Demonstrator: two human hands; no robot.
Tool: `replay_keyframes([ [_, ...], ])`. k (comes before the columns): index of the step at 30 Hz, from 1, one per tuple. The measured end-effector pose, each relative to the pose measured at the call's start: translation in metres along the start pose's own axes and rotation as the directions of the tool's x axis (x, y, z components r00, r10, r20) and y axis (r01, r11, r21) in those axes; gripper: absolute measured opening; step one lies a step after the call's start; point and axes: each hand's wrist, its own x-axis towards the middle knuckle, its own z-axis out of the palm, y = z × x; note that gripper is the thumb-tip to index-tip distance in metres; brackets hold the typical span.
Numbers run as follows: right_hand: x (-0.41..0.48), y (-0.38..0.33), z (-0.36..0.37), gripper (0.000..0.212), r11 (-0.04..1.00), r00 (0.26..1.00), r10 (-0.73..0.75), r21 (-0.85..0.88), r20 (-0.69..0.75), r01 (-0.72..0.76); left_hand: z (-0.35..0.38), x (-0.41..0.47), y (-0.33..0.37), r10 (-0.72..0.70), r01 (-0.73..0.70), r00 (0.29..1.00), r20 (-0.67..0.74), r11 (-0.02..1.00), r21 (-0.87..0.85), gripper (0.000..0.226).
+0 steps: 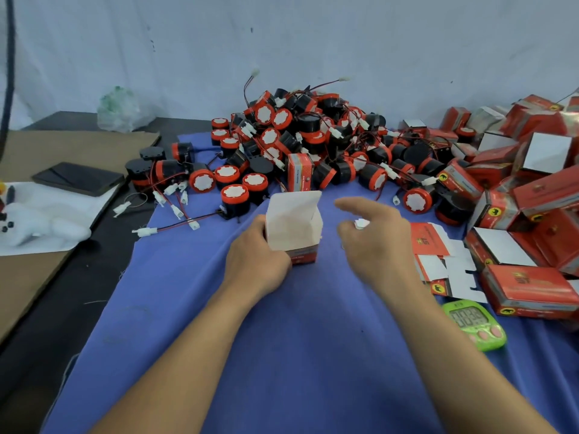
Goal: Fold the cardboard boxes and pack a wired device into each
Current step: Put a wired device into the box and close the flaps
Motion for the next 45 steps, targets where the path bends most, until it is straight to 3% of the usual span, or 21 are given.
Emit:
replay_keyframes([
  [4,0.065,0.017,0.016,0.064,0.981,0.973,0.149,-0.153,0.174,-0.122,0.002,0.009,-0.006,0.0,0.0,1.0,0.015,1.0,0.015,0.055],
  [11,0.161,0.029,0.062,0.085,0.895,0.946,0.038,-0.431,0.322,0.111,0.004,0.018,-0.013,-0.009,0.009,0.999,0.04,1.0,0.004,0.058],
  [16,0.174,0.042,0.082,0.065,0.716,0.941,-0.085,-0.637,0.326,0.286,0.004,0.019,-0.014,-0.006,0.006,0.999,0.049,1.0,-0.003,0.061],
  [19,0.168,0.039,0.078,0.055,0.719,0.951,-0.119,-0.636,0.285,0.281,0.003,0.018,-0.013,0.001,-0.001,0.998,0.058,1.0,0.002,0.063],
  [22,0.145,0.041,0.064,0.056,0.888,0.966,-0.097,-0.417,0.239,0.193,0.003,0.018,-0.013,0.005,-0.005,0.999,0.052,1.0,0.001,0.058],
  [25,0.109,0.037,0.03,0.058,0.998,0.999,-0.045,0.035,0.002,0.045,0.004,0.016,-0.01,-0.006,0.006,0.999,0.054,1.0,-0.016,0.056],
  [28,0.067,0.017,-0.02,0.061,0.882,0.981,0.082,0.472,-0.177,0.012,0.006,0.01,-0.002,0.045,-0.037,0.993,0.109,0.997,-0.073,0.057],
  [30,0.042,0.0,-0.05,0.055,0.821,0.96,0.044,0.557,-0.276,0.122,0.011,0.005,0.003,0.105,-0.088,0.986,0.129,0.987,-0.133,0.057],
  [32,0.022,-0.021,-0.072,0.042,0.843,0.925,-0.08,0.47,-0.372,0.261,0.018,0.0,0.006,0.143,-0.126,0.979,0.142,0.985,-0.122,0.059],
  [34,0.007,-0.041,-0.083,0.03,0.891,0.899,-0.228,0.291,-0.373,0.347,0.022,-0.003,0.006,0.157,-0.15,0.976,0.152,0.987,-0.055,0.06],
  [37,-0.011,-0.06,-0.076,0.031,0.92,0.91,-0.387,-0.003,-0.15,0.391,0.022,-0.001,0.002,0.135,-0.14,0.976,0.169,0.99,0.018,0.063],
  [39,-0.02,-0.059,-0.058,0.029,0.869,0.886,-0.463,-0.183,0.028,0.46,0.022,0.002,0.001,0.136,-0.147,0.971,0.196,0.988,0.045,0.063],
  [42,-0.025,-0.049,-0.029,0.013,0.828,0.884,-0.398,-0.319,0.246,0.462,0.026,0.004,-0.002,0.15,-0.17,0.964,0.22,0.983,0.072,0.043],
  [45,-0.026,-0.037,-0.01,0.016,0.855,0.911,-0.307,-0.34,0.276,0.392,0.028,0.004,-0.005,0.189,-0.203,0.963,0.195,0.978,0.055,0.024],
])
